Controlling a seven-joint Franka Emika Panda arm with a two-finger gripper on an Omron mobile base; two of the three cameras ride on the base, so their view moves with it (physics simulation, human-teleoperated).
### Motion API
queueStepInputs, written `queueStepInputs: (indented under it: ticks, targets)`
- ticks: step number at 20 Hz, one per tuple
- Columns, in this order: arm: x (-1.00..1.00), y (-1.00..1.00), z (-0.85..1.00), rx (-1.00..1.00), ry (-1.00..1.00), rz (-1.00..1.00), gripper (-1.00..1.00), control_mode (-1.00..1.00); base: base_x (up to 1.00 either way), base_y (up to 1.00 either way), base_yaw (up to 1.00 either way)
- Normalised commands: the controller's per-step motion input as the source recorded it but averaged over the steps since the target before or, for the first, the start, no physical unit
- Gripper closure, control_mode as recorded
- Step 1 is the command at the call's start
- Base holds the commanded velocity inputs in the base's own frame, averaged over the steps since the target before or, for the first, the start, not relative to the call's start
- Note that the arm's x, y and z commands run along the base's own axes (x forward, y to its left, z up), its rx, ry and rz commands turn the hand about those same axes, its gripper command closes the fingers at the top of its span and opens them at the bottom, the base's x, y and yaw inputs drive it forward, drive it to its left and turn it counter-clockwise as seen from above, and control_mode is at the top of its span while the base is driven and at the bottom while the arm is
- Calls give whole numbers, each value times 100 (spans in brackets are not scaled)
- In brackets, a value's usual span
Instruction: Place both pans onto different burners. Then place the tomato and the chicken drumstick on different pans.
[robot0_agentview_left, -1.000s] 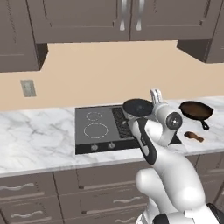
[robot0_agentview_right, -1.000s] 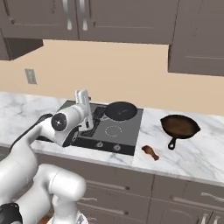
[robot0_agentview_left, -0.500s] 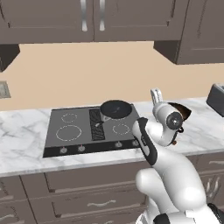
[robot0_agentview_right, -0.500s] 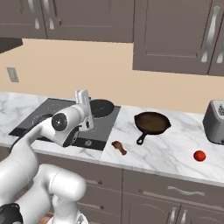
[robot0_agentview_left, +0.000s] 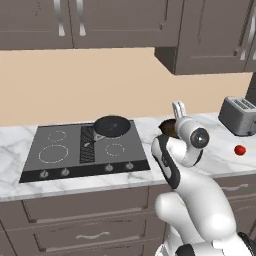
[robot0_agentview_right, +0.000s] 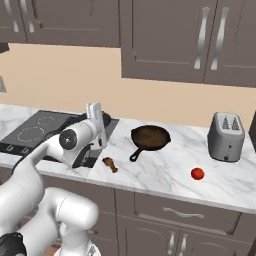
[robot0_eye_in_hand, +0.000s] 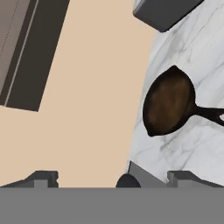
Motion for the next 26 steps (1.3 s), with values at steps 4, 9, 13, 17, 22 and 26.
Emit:
queueStepInputs:
  ticks: [4, 9, 13, 17, 22, 26]
  targets:
    - [0, 0, 0, 0, 0, 0, -100, 100, 8, -39, 1]
    - [0, 0, 0, 0, 0, 0, -100, 100, 36, -23, 3]
    - [0, 0, 0, 0, 0, 0, -100, 100, 60, -1, 2]
    - [0, 0, 0, 0, 0, 0, -100, 100, 63, -3, 1]
    - [0, 0, 0, 0, 0, 0, -100, 100, 46, -10, 1]
    - [3, 0, 0, 0, 0, 0, -100, -100, 14, -3, 0]
